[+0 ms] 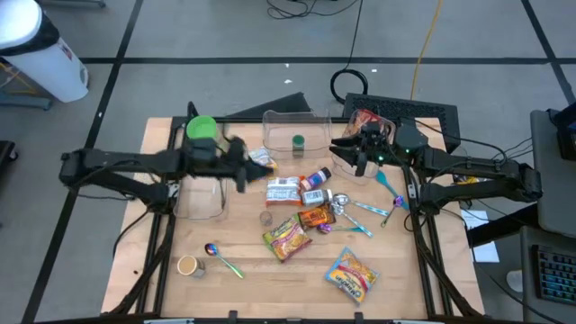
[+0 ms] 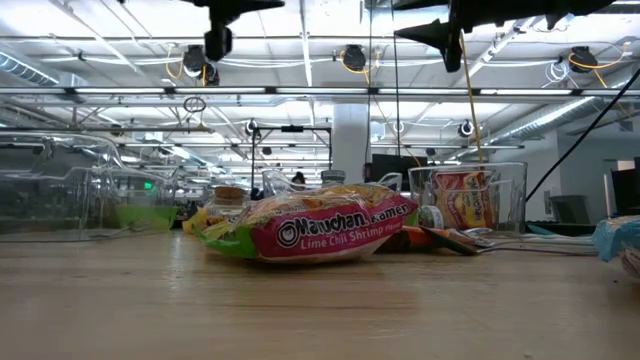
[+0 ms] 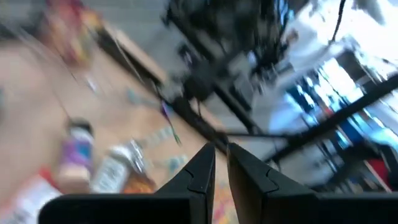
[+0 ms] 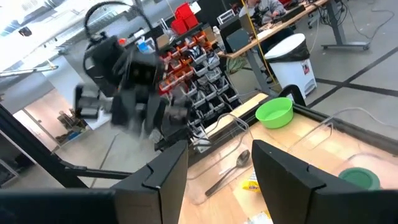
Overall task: Pick & Place Food Item
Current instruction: Put the yellow noodle pack into the right transparent bin
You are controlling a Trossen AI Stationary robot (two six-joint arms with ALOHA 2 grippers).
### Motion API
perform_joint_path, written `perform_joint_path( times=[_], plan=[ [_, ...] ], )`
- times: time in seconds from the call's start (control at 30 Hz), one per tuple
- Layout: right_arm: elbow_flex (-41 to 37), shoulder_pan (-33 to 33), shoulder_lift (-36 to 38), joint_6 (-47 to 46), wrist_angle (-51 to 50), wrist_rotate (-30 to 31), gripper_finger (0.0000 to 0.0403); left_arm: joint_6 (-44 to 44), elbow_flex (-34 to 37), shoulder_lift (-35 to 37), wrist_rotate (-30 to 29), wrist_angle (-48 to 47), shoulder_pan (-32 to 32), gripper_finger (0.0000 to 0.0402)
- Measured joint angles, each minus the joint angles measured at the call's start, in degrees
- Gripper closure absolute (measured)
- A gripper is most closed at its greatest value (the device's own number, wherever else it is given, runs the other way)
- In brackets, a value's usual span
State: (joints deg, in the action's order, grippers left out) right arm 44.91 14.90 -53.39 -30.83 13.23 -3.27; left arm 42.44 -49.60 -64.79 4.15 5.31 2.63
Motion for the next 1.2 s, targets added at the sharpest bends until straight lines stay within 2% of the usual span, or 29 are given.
perform_joint_path(
  times=[0.27,0.53,0.7,0.77,0.87,1.0,1.1,1.2],
  plan=[
    [-0.04,0.00,-0.39,0.02,-1.88,0.00,0.0232,6.68,0.00,-8.71,3.86,9.42,-8.28,0.0355],
    [-0.07,0.00,-2.08,-0.02,-1.53,-0.40,0.0232,9.21,-0.07,-8.26,2.20,9.65,-11.11,0.0355],
    [-0.07,-0.02,-4.05,-0.46,-1.11,-4.29,0.0232,7.11,-2.65,-6.72,3.04,6.57,-9.87,0.0355],
    [-0.07,-0.06,-4.76,-0.94,-1.01,-6.29,0.0232,5.28,-5.70,-6.33,3.19,-1.51,-9.21,0.0355],
    [-0.07,-0.72,-5.71,-1.33,-0.65,-7.63,0.0232,1.16,-12.72,-5.73,0.66,-23.76,-8.48,0.0355],
    [-0.07,-2.22,-6.30,-1.01,-0.52,-7.48,0.0232,-2.27,-22.17,-5.94,-11.47,-55.12,-7.56,0.0355],
    [-0.07,-3.08,-6.42,-0.87,-0.66,-7.46,0.0232,-0.03,-25.03,-6.02,-21.02,-66.21,-6.65,0.0355],
    [-0.07,-3.60,-6.43,0.43,-0.57,-7.41,0.0232,0.72,-25.06,-5.81,-25.13,-68.82,-4.79,0.0355]
  ],
)
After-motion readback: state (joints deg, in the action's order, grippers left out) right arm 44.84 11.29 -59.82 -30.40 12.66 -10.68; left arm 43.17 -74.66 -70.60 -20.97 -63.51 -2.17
